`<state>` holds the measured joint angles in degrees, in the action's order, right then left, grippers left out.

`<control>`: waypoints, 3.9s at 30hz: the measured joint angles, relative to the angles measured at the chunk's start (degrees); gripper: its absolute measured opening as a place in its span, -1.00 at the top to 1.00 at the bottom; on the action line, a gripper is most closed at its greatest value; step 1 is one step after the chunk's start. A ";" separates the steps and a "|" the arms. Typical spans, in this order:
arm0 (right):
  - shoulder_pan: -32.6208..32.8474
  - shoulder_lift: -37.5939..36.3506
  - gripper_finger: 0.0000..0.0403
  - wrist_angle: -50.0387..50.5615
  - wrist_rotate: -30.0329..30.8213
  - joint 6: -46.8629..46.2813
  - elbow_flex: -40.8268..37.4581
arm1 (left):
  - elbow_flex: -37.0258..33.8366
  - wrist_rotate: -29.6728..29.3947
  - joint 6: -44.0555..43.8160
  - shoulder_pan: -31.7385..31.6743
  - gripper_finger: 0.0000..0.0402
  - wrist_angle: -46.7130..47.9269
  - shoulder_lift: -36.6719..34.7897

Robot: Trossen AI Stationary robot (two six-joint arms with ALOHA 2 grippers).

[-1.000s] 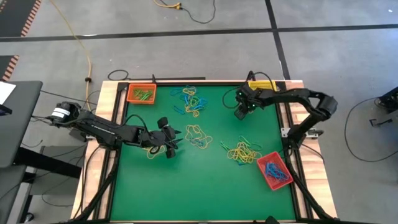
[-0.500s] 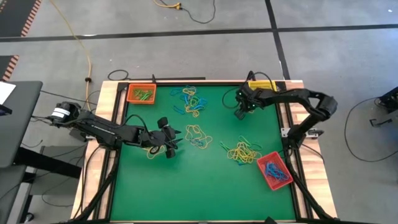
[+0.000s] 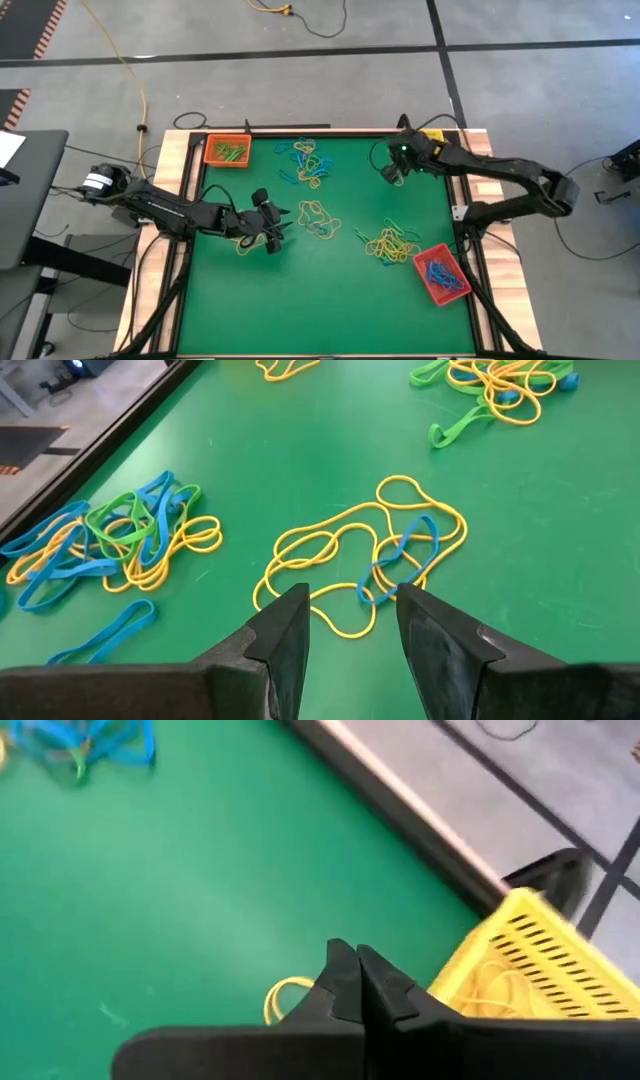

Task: Sort rubber bands into baskets
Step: Put the yellow rubber band into the yellow bin

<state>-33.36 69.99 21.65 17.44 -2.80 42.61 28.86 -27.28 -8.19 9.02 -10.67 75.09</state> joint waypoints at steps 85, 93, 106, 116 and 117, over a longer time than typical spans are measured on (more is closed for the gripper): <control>1.02 11.69 -0.23 1.73 -6.58 1.09 0.04 | 0.07 1.11 -0.63 -0.04 0.30 -0.45 0.00; 1.09 19.51 -0.19 -3.27 -8.51 1.31 0.04 | 0.07 1.13 -0.65 -0.04 0.30 -0.41 0.00; 0.21 23.50 0.78 -3.70 -6.81 1.92 0.28 | 0.07 1.35 -0.63 -0.04 0.30 -0.38 0.00; 0.52 18.46 0.95 -2.45 -5.93 1.77 -0.13 | 0.09 1.33 -0.62 -0.05 0.30 -0.36 0.00; 0.66 17.65 0.95 -2.46 -5.78 1.75 -0.13 | 0.09 1.33 -0.61 -0.06 0.30 -0.36 0.00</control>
<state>-32.69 87.64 19.19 11.66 -1.05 42.48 28.95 -25.96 -8.80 8.96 -11.03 75.09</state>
